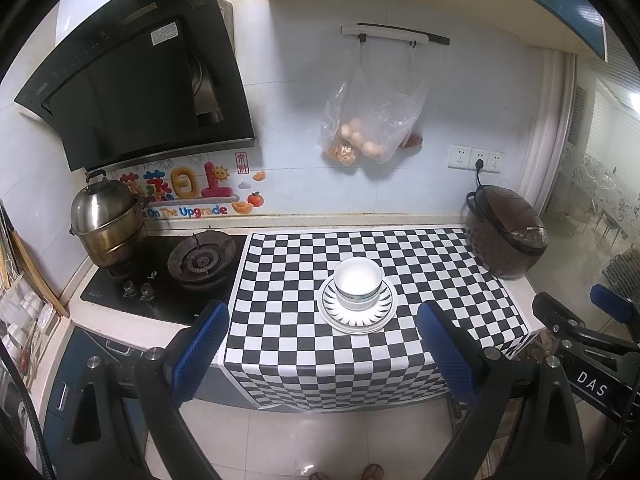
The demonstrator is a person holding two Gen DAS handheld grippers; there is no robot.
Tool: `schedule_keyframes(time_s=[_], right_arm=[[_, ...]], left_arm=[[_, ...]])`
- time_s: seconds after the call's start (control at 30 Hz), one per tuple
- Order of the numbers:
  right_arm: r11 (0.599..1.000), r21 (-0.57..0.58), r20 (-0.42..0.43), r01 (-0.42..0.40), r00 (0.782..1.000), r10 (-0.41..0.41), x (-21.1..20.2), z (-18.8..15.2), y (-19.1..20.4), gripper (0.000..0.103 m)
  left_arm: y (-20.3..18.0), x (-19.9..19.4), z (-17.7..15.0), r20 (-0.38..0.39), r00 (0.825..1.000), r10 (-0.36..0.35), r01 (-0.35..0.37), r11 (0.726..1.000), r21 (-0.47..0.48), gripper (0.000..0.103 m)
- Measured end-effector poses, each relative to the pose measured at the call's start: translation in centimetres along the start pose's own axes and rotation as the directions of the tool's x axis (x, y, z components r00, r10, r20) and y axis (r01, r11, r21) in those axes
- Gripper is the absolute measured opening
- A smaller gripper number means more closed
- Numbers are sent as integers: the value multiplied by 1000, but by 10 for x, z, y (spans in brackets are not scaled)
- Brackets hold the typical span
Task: Organize plates and bowls
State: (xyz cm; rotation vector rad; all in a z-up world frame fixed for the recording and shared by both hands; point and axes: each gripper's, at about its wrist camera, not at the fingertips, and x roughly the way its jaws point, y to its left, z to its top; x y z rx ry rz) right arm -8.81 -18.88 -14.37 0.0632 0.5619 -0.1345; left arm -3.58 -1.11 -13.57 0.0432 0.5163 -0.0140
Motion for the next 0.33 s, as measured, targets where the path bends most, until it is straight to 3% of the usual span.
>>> schedule_keyframes(time_s=[0.33], right_arm=[[1000, 8, -5, 7, 1000, -7, 0, 0, 1, 93]], left_arm=[[0, 1, 0, 2, 1000, -6, 6, 1000, 6, 96]])
